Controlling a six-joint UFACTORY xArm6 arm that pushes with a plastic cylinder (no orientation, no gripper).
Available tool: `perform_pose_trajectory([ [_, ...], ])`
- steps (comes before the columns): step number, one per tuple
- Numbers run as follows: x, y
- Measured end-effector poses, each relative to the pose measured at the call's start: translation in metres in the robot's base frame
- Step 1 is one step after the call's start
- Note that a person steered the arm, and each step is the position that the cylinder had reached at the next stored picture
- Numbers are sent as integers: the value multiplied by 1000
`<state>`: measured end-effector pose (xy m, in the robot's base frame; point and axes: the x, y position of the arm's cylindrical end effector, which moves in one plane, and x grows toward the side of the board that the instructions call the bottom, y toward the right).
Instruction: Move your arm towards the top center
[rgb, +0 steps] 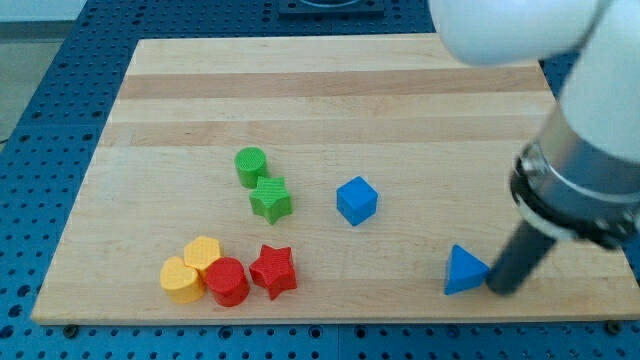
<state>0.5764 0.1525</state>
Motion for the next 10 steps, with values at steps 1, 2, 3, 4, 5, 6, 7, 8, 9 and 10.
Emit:
perform_pose_trajectory([
  [1,-4,-8],
  [2,42,84],
  [3,27,38],
  [4,-29,-12],
  [5,-15,51],
  [6,0,89],
  [7,41,79],
  [8,28,29],
  [9,16,27],
  [10,16,33],
])
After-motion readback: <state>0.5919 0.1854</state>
